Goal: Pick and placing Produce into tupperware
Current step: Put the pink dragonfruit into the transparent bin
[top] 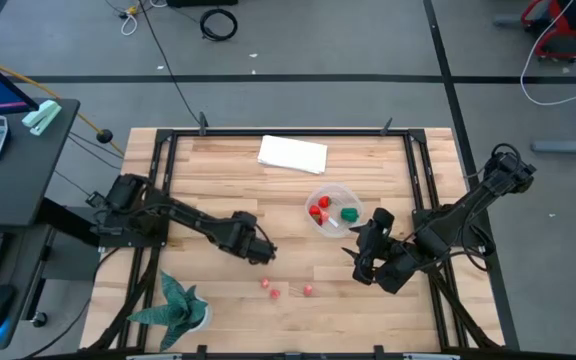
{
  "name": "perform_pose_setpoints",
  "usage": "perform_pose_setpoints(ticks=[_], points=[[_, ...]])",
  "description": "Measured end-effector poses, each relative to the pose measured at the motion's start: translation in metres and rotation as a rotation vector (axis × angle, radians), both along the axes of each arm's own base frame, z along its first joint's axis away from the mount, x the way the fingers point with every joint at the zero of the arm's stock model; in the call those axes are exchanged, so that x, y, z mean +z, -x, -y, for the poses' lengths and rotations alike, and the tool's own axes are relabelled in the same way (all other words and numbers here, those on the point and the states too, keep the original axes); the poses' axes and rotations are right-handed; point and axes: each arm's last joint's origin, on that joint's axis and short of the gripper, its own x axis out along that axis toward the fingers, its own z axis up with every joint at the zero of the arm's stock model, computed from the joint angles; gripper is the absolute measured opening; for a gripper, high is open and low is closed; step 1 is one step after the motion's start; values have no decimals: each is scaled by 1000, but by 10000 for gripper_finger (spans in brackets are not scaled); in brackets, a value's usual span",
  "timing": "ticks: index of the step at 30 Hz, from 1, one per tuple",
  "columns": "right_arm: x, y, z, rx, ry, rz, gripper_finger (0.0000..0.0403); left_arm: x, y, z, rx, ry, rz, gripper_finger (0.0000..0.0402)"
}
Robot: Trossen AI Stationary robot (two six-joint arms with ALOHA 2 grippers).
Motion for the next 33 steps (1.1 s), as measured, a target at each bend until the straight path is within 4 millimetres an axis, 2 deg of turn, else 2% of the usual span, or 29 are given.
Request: perform_pose_setpoints(ticks=[6, 16, 25, 33], points=[[0, -2, 3, 25, 45, -25, 265, -1, -11, -13, 31, 2, 66, 268], [0, -3, 5, 69, 103, -57, 265, -28, -23, -18, 12, -6, 39, 268], [1, -4, 7, 68, 147, -58, 265, -28, -30, -25, -46, -13, 69, 266], [1, -7, 13, 42, 145, -59, 265, -27, -33, -28, -40, -24, 100, 223]])
